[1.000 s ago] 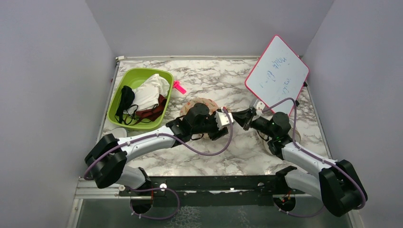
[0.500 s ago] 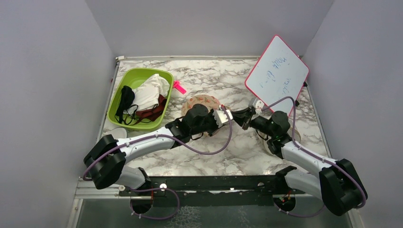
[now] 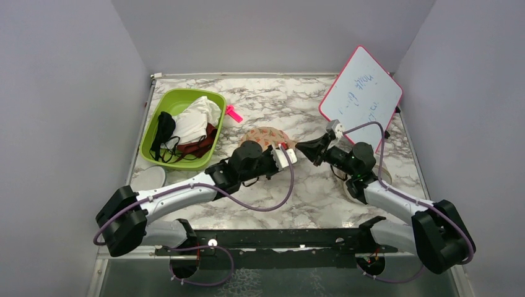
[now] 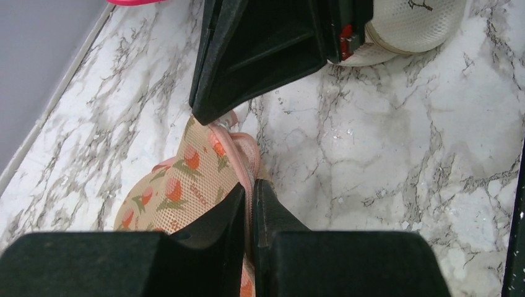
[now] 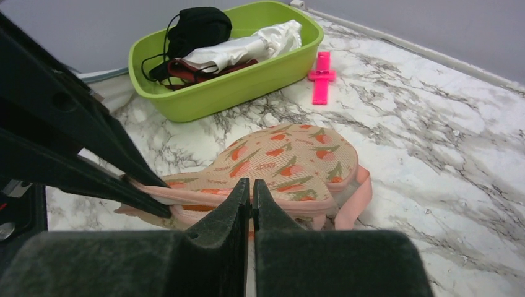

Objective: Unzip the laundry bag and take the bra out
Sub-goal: Unzip the laundry bag at the center of the board.

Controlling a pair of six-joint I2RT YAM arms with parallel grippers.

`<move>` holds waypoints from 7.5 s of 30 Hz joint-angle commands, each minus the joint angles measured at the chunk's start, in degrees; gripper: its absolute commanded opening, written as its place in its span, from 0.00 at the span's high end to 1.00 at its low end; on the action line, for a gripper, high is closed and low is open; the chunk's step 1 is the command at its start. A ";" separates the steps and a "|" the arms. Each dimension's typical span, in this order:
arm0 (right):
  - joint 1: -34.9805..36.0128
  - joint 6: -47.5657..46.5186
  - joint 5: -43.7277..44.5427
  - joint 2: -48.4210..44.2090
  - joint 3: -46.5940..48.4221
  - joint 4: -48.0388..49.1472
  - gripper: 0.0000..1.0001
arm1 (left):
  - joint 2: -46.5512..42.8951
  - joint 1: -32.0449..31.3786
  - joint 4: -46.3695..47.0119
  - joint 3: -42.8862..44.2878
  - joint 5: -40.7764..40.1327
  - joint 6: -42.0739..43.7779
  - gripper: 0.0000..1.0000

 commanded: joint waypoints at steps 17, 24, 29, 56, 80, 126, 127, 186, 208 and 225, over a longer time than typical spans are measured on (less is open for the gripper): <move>-10.80 6.66 -13.48 7.22 5.19 2.79 0.99 | -1.10 -2.11 -1.61 1.72 7.65 1.76 0.64; -9.04 6.09 -14.10 3.89 5.09 -1.89 0.99 | 1.36 -2.08 -2.80 4.09 3.11 -0.80 0.47; -6.93 6.13 -11.68 2.82 5.26 -3.06 0.99 | 2.39 -2.78 -1.94 4.86 -5.28 -2.81 0.45; -4.02 15.71 -1.63 6.80 6.65 -3.05 0.99 | -6.03 -11.67 4.70 -2.66 -18.77 9.53 1.00; -5.68 9.66 -6.88 8.54 11.29 -5.86 0.99 | -2.53 -12.56 0.31 0.42 -15.25 7.11 0.54; -1.39 14.69 5.75 5.42 6.89 -5.11 0.99 | 13.94 -11.49 -15.43 20.92 -38.13 -56.98 0.38; -1.43 14.61 6.13 5.08 6.71 -5.11 0.99 | 14.41 -11.44 -16.60 20.99 -38.63 -57.90 0.40; -7.03 12.90 -8.03 9.31 -0.39 8.35 0.99 | 5.02 -11.57 -30.50 12.28 -21.51 -41.33 0.81; -7.04 17.00 -10.72 8.42 -0.47 9.45 0.99 | 16.35 -11.66 -24.73 22.74 -41.62 -34.23 0.42; -7.00 17.29 -11.44 7.59 1.02 6.52 0.99 | 18.51 -11.64 -21.37 20.33 -43.59 -31.74 0.97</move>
